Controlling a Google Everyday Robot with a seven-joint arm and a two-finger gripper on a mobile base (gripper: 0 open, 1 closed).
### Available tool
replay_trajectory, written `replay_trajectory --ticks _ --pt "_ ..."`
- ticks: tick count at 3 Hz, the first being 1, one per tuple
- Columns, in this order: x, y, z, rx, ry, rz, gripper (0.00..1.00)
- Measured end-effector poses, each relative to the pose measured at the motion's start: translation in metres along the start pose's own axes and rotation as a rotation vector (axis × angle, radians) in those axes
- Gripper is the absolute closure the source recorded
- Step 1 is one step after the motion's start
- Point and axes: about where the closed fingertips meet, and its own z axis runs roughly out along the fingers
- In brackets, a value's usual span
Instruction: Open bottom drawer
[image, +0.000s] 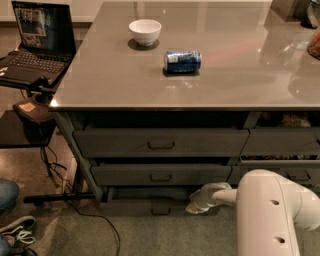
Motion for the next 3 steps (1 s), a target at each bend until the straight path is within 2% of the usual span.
replay_trajectory --ticks 2,3 --pt "0.006 0.012 -0.006 0.012 -0.002 0.013 1.00" --pt "0.019 0.033 -0.013 0.021 -0.008 0.047 1.00"
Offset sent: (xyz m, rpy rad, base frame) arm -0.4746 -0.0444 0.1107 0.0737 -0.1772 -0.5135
